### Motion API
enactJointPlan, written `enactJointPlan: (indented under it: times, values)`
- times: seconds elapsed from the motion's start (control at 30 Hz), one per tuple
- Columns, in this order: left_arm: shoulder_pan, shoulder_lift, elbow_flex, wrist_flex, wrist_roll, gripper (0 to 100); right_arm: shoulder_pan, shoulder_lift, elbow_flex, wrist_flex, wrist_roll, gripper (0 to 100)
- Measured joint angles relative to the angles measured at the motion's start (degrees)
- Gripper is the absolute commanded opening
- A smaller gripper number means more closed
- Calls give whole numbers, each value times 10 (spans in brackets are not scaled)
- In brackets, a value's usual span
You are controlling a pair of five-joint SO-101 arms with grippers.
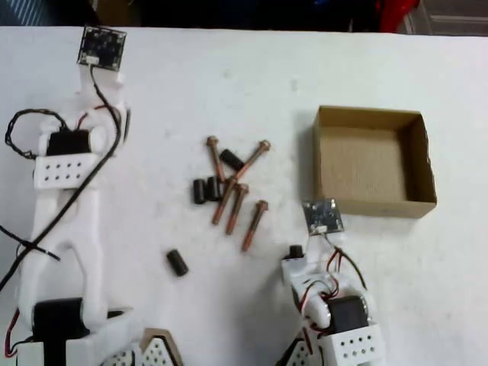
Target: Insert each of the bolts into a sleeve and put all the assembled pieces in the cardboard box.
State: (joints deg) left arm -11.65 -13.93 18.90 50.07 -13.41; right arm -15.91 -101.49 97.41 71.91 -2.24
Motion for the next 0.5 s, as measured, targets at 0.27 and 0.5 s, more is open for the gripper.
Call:
enactJointPlan:
  times: [0.27,0.5]
  values:
    - [0,0,-68,256,0,23,0,0,0,0,0,18]
    - [0,0,-88,423,33,25,0,0,0,0,0,18]
